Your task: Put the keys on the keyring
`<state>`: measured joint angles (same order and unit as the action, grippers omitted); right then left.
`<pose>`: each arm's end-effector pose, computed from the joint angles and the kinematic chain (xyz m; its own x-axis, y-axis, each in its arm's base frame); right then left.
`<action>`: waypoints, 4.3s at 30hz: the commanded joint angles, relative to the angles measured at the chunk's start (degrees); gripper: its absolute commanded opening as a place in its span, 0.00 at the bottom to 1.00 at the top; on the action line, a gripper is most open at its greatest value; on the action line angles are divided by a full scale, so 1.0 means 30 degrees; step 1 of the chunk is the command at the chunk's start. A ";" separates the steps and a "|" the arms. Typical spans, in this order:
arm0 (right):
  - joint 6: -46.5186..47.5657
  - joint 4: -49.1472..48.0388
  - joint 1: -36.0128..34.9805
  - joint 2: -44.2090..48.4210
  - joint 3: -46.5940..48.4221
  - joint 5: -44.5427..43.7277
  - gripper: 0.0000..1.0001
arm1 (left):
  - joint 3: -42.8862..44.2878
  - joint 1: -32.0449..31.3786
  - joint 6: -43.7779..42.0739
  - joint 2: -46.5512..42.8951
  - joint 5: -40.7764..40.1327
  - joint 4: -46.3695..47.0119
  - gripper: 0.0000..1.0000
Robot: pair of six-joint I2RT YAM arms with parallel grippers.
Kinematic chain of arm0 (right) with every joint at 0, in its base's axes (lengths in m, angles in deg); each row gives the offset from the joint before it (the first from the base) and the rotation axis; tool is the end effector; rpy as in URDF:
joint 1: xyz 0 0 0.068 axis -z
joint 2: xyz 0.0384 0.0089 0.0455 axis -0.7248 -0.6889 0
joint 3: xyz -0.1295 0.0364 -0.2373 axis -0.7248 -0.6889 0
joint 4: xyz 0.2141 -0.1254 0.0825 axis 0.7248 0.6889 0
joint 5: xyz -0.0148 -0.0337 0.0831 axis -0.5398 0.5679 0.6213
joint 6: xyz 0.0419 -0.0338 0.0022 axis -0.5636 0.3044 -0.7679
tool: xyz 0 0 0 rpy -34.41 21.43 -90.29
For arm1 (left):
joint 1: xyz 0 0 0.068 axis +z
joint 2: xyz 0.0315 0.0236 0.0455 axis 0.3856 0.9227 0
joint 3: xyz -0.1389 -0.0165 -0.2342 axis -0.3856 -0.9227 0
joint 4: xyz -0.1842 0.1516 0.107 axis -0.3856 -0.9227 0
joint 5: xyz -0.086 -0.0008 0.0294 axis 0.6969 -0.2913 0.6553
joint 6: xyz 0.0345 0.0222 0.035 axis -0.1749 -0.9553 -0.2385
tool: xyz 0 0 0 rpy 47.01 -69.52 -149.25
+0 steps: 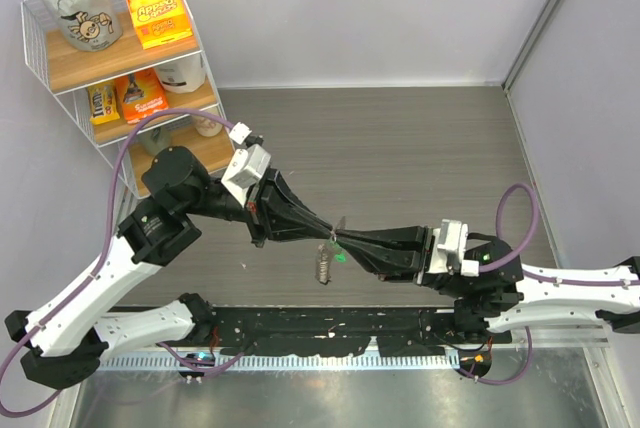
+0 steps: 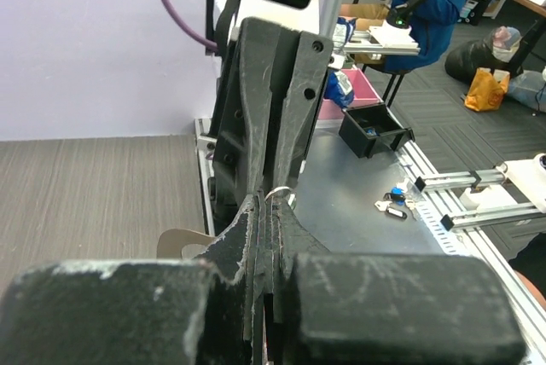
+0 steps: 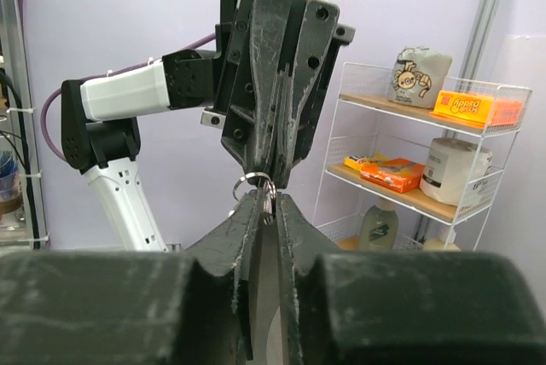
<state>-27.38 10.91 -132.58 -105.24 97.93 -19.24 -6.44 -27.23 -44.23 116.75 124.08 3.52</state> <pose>0.0156 0.1589 0.3990 0.2694 0.4904 -0.8288 -0.9439 0.3050 -0.1263 0.0906 -0.1513 0.4789 -0.1893 -0.0770 -0.9789 0.9564 -0.2401 -0.1661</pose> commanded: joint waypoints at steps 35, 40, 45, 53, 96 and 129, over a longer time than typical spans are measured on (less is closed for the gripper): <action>-0.2974 0.9938 -0.0002 -0.0908 0.6083 -0.6052 0.40 | -0.0037 -0.0004 -0.0462 -0.0881 -0.8561 -0.3692 0.00; -0.3677 1.0436 -0.0002 -0.1585 0.6759 -0.6549 0.39 | -0.0066 -0.0004 -0.0345 -0.1057 -0.8970 -0.3838 0.00; -0.3941 1.0524 -0.0002 -0.1878 0.6994 -0.6960 0.37 | -0.0183 -0.0004 -0.0169 -0.1204 -0.9088 -0.3722 0.00; -0.3942 1.0174 0.0027 -0.1878 0.6906 -0.7606 0.35 | -0.0330 -0.0004 -0.0022 -0.1438 -0.8795 -0.3458 0.00; -0.5231 1.0437 0.1492 -0.2669 0.7113 -0.6638 0.05 | -0.0740 -0.0004 0.0241 -0.2258 -0.8298 -0.2522 0.00; -0.6754 1.2189 0.2517 -0.0503 0.4535 -0.6814 0.32 | -0.2790 -0.0004 0.0242 -0.3518 -0.9585 -0.1874 0.00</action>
<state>-46.18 45.66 -125.91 -108.63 113.62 -37.09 -13.31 -27.19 -42.48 107.40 98.07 -2.93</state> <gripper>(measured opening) 0.301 0.036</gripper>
